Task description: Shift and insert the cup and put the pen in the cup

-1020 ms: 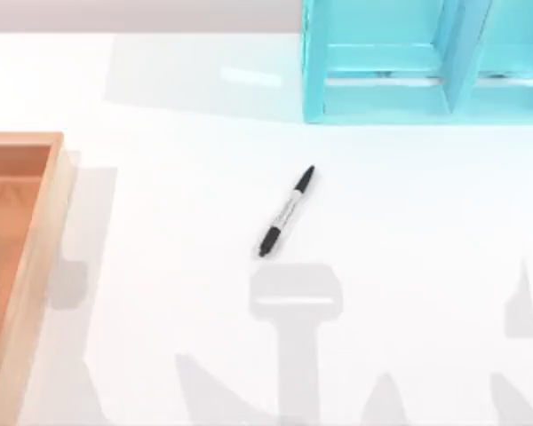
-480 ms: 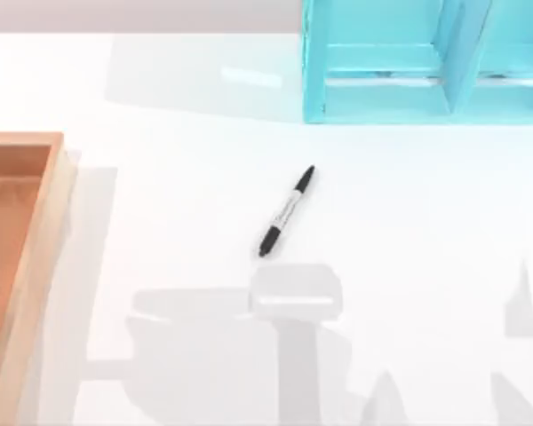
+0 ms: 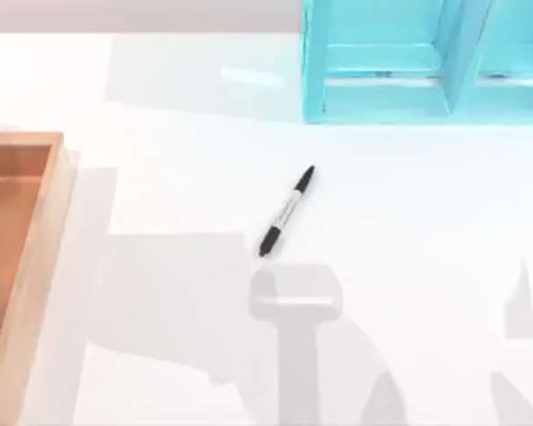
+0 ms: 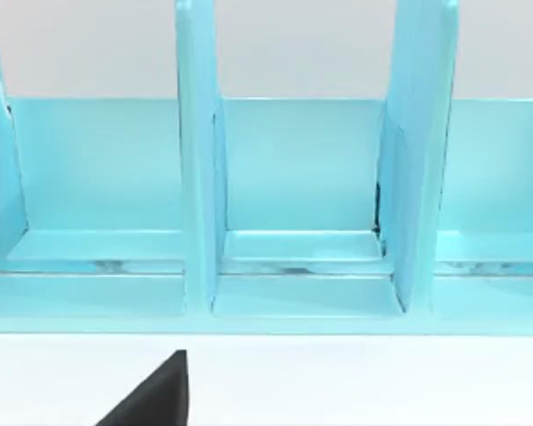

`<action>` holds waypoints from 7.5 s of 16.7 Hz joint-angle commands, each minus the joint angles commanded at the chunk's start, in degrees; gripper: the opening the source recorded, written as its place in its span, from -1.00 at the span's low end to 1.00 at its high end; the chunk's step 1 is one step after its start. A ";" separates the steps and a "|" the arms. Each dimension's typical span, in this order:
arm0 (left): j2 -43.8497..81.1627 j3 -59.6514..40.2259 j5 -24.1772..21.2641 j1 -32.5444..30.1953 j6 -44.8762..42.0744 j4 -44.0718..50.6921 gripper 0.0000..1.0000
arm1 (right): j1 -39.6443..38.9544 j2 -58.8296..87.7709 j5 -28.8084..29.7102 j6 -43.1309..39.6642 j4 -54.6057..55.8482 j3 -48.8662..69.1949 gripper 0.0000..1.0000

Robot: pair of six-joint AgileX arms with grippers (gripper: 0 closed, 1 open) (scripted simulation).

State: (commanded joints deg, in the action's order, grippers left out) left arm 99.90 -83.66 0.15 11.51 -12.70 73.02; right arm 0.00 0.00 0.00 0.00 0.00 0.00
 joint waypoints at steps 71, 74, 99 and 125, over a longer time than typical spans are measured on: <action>2.64 -12.05 -0.02 -27.30 27.02 11.09 -1.00 | 0.00 0.00 0.00 0.00 0.00 0.00 1.00; 5.21 -9.25 0.09 -31.41 31.26 5.38 -1.00 | 0.00 0.00 0.00 0.00 0.00 0.00 1.00; 12.84 3.11 0.30 -39.11 38.77 -16.70 -0.40 | 0.00 0.00 0.00 0.00 0.00 0.00 1.00; 13.34 -12.89 0.29 -39.63 39.16 -0.50 1.00 | 0.00 0.00 0.00 0.00 0.00 0.00 1.00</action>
State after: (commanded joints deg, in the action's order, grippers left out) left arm 113.25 -96.55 0.44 -28.12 26.46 72.52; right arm 0.00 0.00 0.00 0.00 0.00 0.00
